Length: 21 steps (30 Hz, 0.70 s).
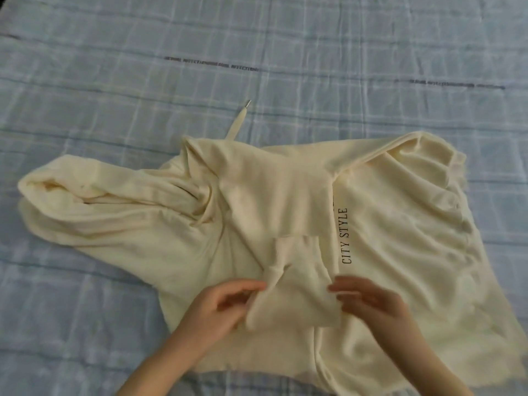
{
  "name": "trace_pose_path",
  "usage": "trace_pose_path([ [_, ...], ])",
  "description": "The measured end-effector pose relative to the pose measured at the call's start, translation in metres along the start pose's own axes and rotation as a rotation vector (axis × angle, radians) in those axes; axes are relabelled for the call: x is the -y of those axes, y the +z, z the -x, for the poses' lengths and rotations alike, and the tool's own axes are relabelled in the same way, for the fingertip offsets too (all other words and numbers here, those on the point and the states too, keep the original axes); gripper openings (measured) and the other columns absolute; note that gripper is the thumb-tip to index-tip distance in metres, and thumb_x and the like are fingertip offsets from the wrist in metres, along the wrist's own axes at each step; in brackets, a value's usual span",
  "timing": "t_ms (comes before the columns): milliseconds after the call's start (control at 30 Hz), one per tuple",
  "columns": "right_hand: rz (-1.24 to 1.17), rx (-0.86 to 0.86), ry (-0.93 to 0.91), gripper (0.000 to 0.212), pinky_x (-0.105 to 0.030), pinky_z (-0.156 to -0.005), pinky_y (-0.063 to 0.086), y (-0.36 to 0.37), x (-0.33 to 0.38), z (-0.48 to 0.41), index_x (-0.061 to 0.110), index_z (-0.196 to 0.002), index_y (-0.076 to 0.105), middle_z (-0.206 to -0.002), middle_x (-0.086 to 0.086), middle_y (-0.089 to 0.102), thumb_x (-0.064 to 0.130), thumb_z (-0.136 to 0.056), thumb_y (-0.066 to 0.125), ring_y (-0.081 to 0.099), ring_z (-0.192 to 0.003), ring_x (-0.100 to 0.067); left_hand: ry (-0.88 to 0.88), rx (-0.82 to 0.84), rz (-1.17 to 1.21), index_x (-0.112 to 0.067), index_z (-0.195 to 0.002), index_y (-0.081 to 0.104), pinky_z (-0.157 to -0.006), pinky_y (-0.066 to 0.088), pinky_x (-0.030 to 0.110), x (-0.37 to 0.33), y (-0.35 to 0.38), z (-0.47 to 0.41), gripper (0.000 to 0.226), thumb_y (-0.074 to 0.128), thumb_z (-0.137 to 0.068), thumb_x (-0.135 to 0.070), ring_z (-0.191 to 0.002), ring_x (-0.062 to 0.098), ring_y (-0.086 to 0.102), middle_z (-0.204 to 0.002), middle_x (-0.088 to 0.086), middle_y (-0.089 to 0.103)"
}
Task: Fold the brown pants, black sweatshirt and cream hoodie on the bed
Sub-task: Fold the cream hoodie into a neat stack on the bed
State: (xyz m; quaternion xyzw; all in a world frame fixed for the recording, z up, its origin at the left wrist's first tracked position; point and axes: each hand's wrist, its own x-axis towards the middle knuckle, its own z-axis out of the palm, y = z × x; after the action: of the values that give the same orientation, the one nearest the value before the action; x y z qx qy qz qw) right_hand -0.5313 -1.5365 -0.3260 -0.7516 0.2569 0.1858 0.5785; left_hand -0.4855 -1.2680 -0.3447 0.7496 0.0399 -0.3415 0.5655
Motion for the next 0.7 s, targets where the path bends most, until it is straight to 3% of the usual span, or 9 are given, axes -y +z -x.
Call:
trace_pose_path([
  [67,-0.061,-0.159,-0.037,0.04,-0.045,-0.094,0.052,-0.006,0.01,-0.022,0.023,-0.087,0.079,-0.097,-0.002,0.076,-0.01,-0.09,0.056,0.068,-0.09,-0.022,0.111,-0.207,-0.137,-0.028,-0.089,0.073,-0.083,0.046,0.011,-0.016,-0.012,-0.017,0.046,0.058,-0.083,0.016,-0.089,-0.002,0.065,-0.095,-0.01,0.074],
  [167,-0.009,-0.191,-0.144,0.038,-0.032,-0.083,0.056,-0.002,0.035,-0.061,0.04,-0.109,0.071,-0.105,0.005,0.07,0.008,-0.096,0.054,0.067,-0.086,-0.011,0.198,-0.433,-0.203,-0.02,-0.102,0.067,-0.081,0.046,0.015,-0.04,-0.023,-0.056,0.029,0.06,-0.087,0.003,-0.087,0.004,0.061,-0.104,0.0,0.065],
  [233,0.192,-0.152,-0.219,0.043,-0.024,-0.077,0.048,0.006,0.044,-0.09,0.044,-0.132,0.057,-0.109,0.002,0.059,0.02,-0.096,0.057,0.061,-0.081,-0.008,0.188,-0.474,-0.26,-0.022,-0.12,0.06,-0.089,0.045,0.025,-0.049,-0.021,-0.08,0.038,0.062,-0.087,-0.003,-0.092,0.016,0.058,-0.105,-0.001,0.053],
  [300,0.362,-0.137,-0.251,0.05,-0.025,-0.081,0.039,0.017,0.05,-0.112,0.041,-0.141,0.049,-0.108,-0.001,0.051,0.025,-0.095,0.059,0.053,-0.082,-0.012,0.172,-0.476,-0.26,-0.03,-0.13,0.054,-0.084,0.04,0.02,-0.051,-0.016,-0.094,0.049,0.063,-0.087,-0.009,-0.088,0.015,0.052,-0.094,-0.009,0.042],
  [400,0.425,-0.181,-0.284,0.054,-0.015,-0.085,0.032,0.027,0.047,-0.126,0.033,-0.139,0.054,-0.113,0.0,0.046,0.017,-0.089,0.065,0.047,-0.097,-0.013,0.17,-0.504,-0.26,-0.028,-0.129,0.058,-0.081,0.041,0.025,-0.045,-0.016,-0.107,0.048,0.066,-0.085,-0.012,-0.08,0.015,0.047,-0.08,-0.005,0.043],
  [500,0.386,-0.188,-0.285,0.056,-0.016,-0.087,0.04,0.024,0.048,-0.131,0.035,-0.13,0.061,-0.116,0.002,0.05,0.006,-0.082,0.066,0.053,-0.09,-0.011,0.126,-0.488,-0.291,-0.022,-0.13,0.06,-0.074,0.038,0.027,-0.046,-0.024,-0.119,0.052,0.067,-0.08,-0.008,-0.078,0.018,0.047,-0.075,0.0,0.046],
  [567,0.211,-0.166,-0.277,0.057,-0.012,-0.075,0.047,0.018,0.053,-0.132,0.045,-0.116,0.067,-0.106,0.013,0.058,0.001,-0.079,0.067,0.053,-0.072,0.002,0.11,-0.407,-0.206,-0.019,-0.13,0.063,-0.075,0.04,0.024,-0.05,-0.031,-0.123,0.056,0.066,-0.076,-0.005,-0.083,0.017,0.053,-0.088,-0.001,0.056],
  [600,0.102,-0.151,-0.268,0.059,-0.011,-0.07,0.049,0.015,0.054,-0.13,0.051,-0.108,0.068,-0.097,0.019,0.059,0.0,-0.08,0.067,0.052,-0.065,0.004,0.116,-0.367,-0.131,-0.02,-0.13,0.063,-0.08,0.042,0.02,-0.052,-0.034,-0.123,0.058,0.063,-0.075,-0.003,-0.094,0.014,0.056,-0.106,-0.004,0.06],
  [700,0.014,-0.106,-0.302,0.061,-0.008,-0.069,0.048,0.009,0.054,-0.124,0.053,-0.111,0.067,-0.097,0.023,0.06,-0.001,-0.083,0.067,0.054,-0.067,0.007,0.178,-0.261,0.031,-0.033,-0.129,0.063,-0.096,0.04,0.013,-0.057,-0.043,-0.118,0.063,0.059,-0.08,0.006,-0.119,-0.006,0.049,-0.14,-0.023,0.044],
])
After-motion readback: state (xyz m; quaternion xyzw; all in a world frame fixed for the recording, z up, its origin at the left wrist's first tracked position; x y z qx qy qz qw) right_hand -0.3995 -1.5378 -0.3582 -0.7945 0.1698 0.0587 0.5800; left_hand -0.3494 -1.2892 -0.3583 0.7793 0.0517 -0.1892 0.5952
